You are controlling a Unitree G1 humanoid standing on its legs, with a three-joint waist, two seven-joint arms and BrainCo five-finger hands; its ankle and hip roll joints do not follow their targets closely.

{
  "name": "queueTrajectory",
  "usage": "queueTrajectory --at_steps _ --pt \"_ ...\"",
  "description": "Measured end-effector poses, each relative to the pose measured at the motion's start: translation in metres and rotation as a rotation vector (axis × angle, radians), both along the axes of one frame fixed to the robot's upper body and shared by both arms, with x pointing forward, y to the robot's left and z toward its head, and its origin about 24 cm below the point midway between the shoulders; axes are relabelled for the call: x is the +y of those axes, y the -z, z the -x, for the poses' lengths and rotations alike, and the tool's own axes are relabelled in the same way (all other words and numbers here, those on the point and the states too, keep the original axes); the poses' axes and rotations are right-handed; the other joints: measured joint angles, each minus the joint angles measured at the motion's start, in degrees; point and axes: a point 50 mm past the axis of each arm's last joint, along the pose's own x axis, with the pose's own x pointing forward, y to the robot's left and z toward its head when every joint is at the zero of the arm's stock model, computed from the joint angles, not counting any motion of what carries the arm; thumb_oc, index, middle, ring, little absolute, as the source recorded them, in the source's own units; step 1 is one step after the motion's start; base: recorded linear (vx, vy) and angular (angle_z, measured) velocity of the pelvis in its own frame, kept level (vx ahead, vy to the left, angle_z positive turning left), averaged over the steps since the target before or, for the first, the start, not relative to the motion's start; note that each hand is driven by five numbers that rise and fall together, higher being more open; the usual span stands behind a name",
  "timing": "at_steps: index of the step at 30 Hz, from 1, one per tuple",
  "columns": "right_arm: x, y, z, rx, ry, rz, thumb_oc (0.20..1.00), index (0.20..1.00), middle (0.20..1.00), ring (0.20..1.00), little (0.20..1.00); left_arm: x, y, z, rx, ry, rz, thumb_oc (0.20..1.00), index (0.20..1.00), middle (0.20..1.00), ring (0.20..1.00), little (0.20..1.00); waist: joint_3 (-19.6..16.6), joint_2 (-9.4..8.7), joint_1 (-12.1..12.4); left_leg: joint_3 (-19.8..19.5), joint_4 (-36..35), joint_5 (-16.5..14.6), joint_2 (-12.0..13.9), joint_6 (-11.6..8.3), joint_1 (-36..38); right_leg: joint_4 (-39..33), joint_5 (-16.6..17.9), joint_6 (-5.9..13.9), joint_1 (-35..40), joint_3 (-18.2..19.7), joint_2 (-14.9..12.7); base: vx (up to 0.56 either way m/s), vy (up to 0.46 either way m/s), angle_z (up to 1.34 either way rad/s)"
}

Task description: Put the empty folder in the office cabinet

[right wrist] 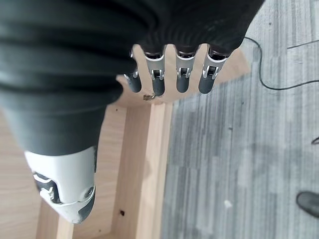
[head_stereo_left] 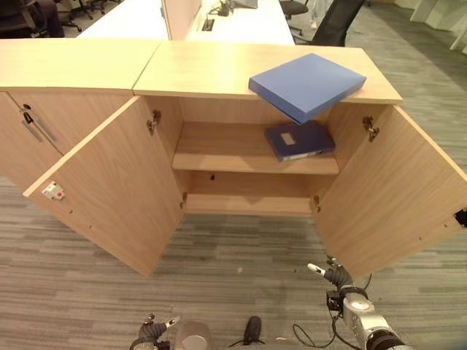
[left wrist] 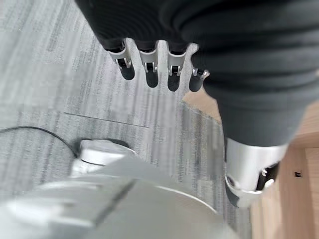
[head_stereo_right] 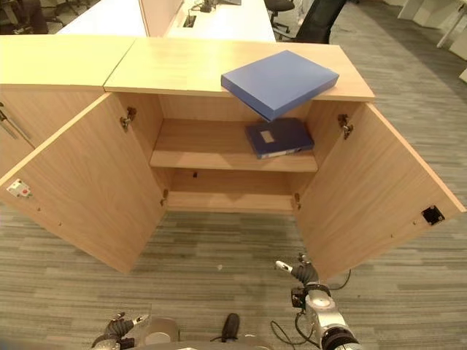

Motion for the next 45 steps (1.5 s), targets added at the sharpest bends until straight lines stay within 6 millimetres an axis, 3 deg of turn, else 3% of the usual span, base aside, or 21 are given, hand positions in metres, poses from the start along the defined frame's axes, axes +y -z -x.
queueTrajectory --at_steps 3,4,6,7,9,10,12,13,14,16,17,18,21,22,24,27,32,35,37,39,45 --pt "-0.006 -0.035 -0.024 -0.155 -0.046 0.117 1.0 1.0 1.0 1.0 1.0 -0.006 0.001 -0.001 -0.002 -0.003 0.012 1.0 1.0 1.0 1.0 1.0 1.4 2.16 -0.11 -0.11 -13.36 3.18 -0.64 -1.54 -0.14 0.0 0.01 0.01 -0.08 0.26 0.21 0.1 0.056 0.02" --pt "-0.006 -0.061 -0.039 -0.273 -0.093 0.2 1.0 1.0 1.0 1.0 1.0 -0.008 0.0 -0.004 -0.023 -0.002 0.012 1.0 1.0 1.0 1.0 1.0 1.8 2.99 0.2 -0.84 -15.11 3.81 -0.65 -1.52 -1.04 -0.01 0.0 -0.01 0.36 0.49 0.57 0.15 0.09 -0.08" --pt "-0.006 -0.088 -0.052 -0.4 -0.099 0.278 1.0 1.0 1.0 1.0 1.0 -0.008 0.0 -0.002 -0.026 -0.005 0.005 1.0 1.0 1.0 1.0 1.0 1.52 3.87 0.77 -1.08 -14.52 3.81 -0.7 -1.52 -1.58 -0.02 0.07 -0.14 1.59 0.75 0.72 0.26 0.194 -0.14" --pt "-0.011 -0.116 -0.051 -0.51 -0.129 0.422 1.0 1.0 1.0 1.0 1.0 -0.012 0.0 -0.002 -0.036 -0.009 0.011 1.0 1.0 1.0 1.0 1.0 1.32 4.68 0.86 -1.19 -15.09 3.8 -0.71 -1.53 -1.81 0.01 0.02 -0.08 1.99 1.18 0.88 0.24 0.222 -0.11" --pt "-0.015 -0.146 -0.057 -0.65 -0.091 0.537 1.0 1.0 1.0 1.0 1.0 -0.018 0.001 0.001 -0.042 -0.02 0.015 1.0 1.0 1.0 1.0 1.0 1.25 5.64 0.82 -1.16 -14.72 3.8 -0.68 -1.51 -1.77 0.0 0.03 -0.09 1.91 2.89 0.84 0.18 0.187 -0.32" --pt "-0.017 -0.149 -0.058 -0.662 -0.071 0.561 1.0 1.0 1.0 1.0 1.0 -0.02 0.001 0.001 -0.042 -0.021 0.018 1.0 1.0 1.0 1.0 1.0 1.01 6.45 0.56 -1.19 -14.78 3.93 -0.67 -1.32 -1.6 0.0 0.16 0.1 2.01 3.75 0.81 0.19 0.218 -0.57" --pt "-0.021 -0.152 -0.058 -0.663 -0.056 0.619 1.0 1.0 1.0 1.0 1.0 -0.028 0.003 0.005 -0.037 -0.028 0.033 1.0 1.0 1.0 1.0 1.0 0.55 8.2 0.68 -1.37 -15.08 4.46 -0.55 -0.25 0.24 0.03 -0.07 2.04 2.47 5.38 1.05 0.2 0.257 -0.48" --pt "-0.019 -0.151 -0.058 -0.662 -0.057 0.631 1.0 1.0 1.0 1.0 1.0 -0.028 0.004 0.006 -0.034 -0.032 0.03 1.0 1.0 1.0 1.0 1.0 0.47 8.36 0.7 -0.87 -15.0 6.28 -0.76 0.79 0.55 0.02 -0.22 2.98 2.56 6.05 0.78 0.18 0.232 -0.49" --pt "-0.017 -0.149 -0.057 -0.661 -0.058 0.634 1.0 1.0 1.0 1.0 1.0 -0.027 0.003 0.006 -0.039 -0.034 0.022 1.0 1.0 1.0 1.0 1.0 0.44 8.33 0.52 0.81 -15.05 9.16 -1.41 3.4 0.92 0.01 -0.46 4.52 2.81 6.63 -0.13 0.12 0.139 -0.35" --pt "-0.014 -0.144 -0.054 -0.651 -0.054 0.647 1.0 1.0 1.0 1.0 1.0 -0.02 -0.003 -0.009 -0.094 -0.022 -0.001 1.0 1.0 1.0 1.0 1.0 0.21 6.62 0.14 1.8 -14.45 8.82 -4.89 5.8 1.1 0.0 -1.03 7.49 3.0 6.57 -3.83 0.21 0.359 -0.05" --pt "-0.008 -0.147 -0.055 -0.673 -0.05 0.655 1.0 1.0 1.0 1.0 1.0 -0.019 -0.006 -0.016 -0.117 -0.018 -0.015 1.0 1.0 1.0 1.0 1.0 0.35 6.21 0.51 2.38 -14.25 7.02 -6.93 8.03 2.27 0.41 -1.02 8.95 3.6 6.79 -5.67 0.27 0.552 -0.16" --pt "0.003 -0.148 -0.056 -0.702 -0.06 0.651 1.0 1.0 1.0 1.0 1.0 -0.02 -0.005 -0.01 -0.104 -0.031 -0.015 1.0 1.0 1.0 1.0 1.0 -0.11 6.54 0.65 3.44 -14.5 6.08 -7.55 8.9 3.51 0.64 -0.85 9.35 4.03 6.99 -6.69 0.15 0.378 -0.6" --pt "0.024 -0.157 -0.064 -0.774 -0.102 0.679 1.0 1.0 1.0 1.0 1.0 -0.02 -0.005 -0.014 -0.105 -0.019 -0.036 1.0 1.0 1.0 1.0 1.0 -0.46 7.16 1.3 6.76 -14.54 3.31 -9.56 10.72 4.81 2.51 -0.8 10.07 3.41 7.86 -9.15 0.2 0.301 -0.42" --pt "0.022 -0.149 -0.058 -0.754 -0.072 0.698 1.0 1.0 1.0 1.0 1.0 -0.021 -0.007 -0.019 -0.117 -0.003 -0.045 1.0 1.0 1.0 1.0 1.0 -1.19 8.37 1.13 5.73 -14.53 2.4 -9.85 11.31 5.98 10.07 -3.49 9.9 1.68 5.08 -10.22 0.19 0.104 0.22" --pt "0.025 -0.145 -0.054 -0.747 -0.071 0.705 1.0 1.0 1.0 1.0 1.0 -0.019 -0.008 -0.018 -0.121 0.031 -0.071 1.0 1.0 1.0 1.0 1.0 -2.18 7.87 1.74 4.97 -14.51 1.5 -10.87 11.85 6.65 17.06 -6.79 10.89 -2.71 3.13 -12.28 0.15 0.045 0.16" --pt "0.019 -0.146 -0.053 -0.743 -0.029 0.76 1.0 1.0 1.0 1.0 1.0 -0.021 -0.007 -0.013 -0.109 0.025 -0.074 1.0 1.0 1.0 1.0 1.0 -2.11 7.98 0.59 4.4 -14.42 2.02 -10.98 12.03 6.28 11.99 -5.84 13.16 -7.67 1.97 -11.62 0.1 -0.017 0.22" --pt "0.013 -0.138 -0.045 -0.702 0.049 0.794 1.0 1.0 1.0 1.0 1.0 -0.019 -0.007 -0.01 -0.105 0.021 -0.082 1.0 1.0 1.0 1.0 1.0 -1.7 6.73 -0.55 3.2 -14.44 0.62 -11.47 11.76 9.91 7.07 0.23 12.53 -8.47 1.61 -10.48 0.1 -0.051 0.27" --pt "0.012 -0.131 -0.039 -0.677 0.076 0.793 1.0 1.0 1.0 1.0 1.0 -0.018 -0.003 0.007 -0.06 0.004 -0.092 1.0 1.0 1.0 1.0 1.0 -2.66 5.02 0.02 3.61 -14.47 -0.97 -11.71 10.32 12.52 3.95 6.08 11.4 -5.9 1.79 -10.07 0.13 -0.102 -0.07" --pt "0.007 -0.125 -0.033 -0.644 0.09 0.796 1.0 1.0 1.0 1.0 1.0 -0.02 -0.001 0.018 -0.032 -0.014 -0.085 1.0 1.0 1.0 1.0 1.0 -2.92 5.43 -0.27 3.8 -14.48 -1.66 -10.26 9.32 13.28 0.37 7.39 10.58 -3.55 1.67 -8.15 0.14 -0.118 -0.18" --pt "0.002 -0.113 -0.023 -0.583 0.09 0.8 1.0 1.0 1.0 1.0 1.0 -0.02 0.0 0.024 -0.016 -0.017 -0.084 1.0 1.0 1.0 1.0 1.0 -2.98 5.62 -0.65 4.11 -14.47 -2.26 -8.28 8.36 14.27 -0.01 6.93 8.84 -2.81 1.92 -5.94 0.11 -0.095 -0.19" --pt "-0.001 -0.105 -0.015 -0.539 0.086 0.805 1.0 1.0 1.0 1.0 1.0 -0.023 0.001 0.025 -0.016 -0.017 -0.074 1.0 1.0 1.0 1.0 1.0 -3.42 6.42 -2.4 4.56 -14.48 -2.39 -5.72 7.8 14.7 -0.02 5.82 7.28 -2.56 1.98 -3.31 0.06 -0.059 -0.08"
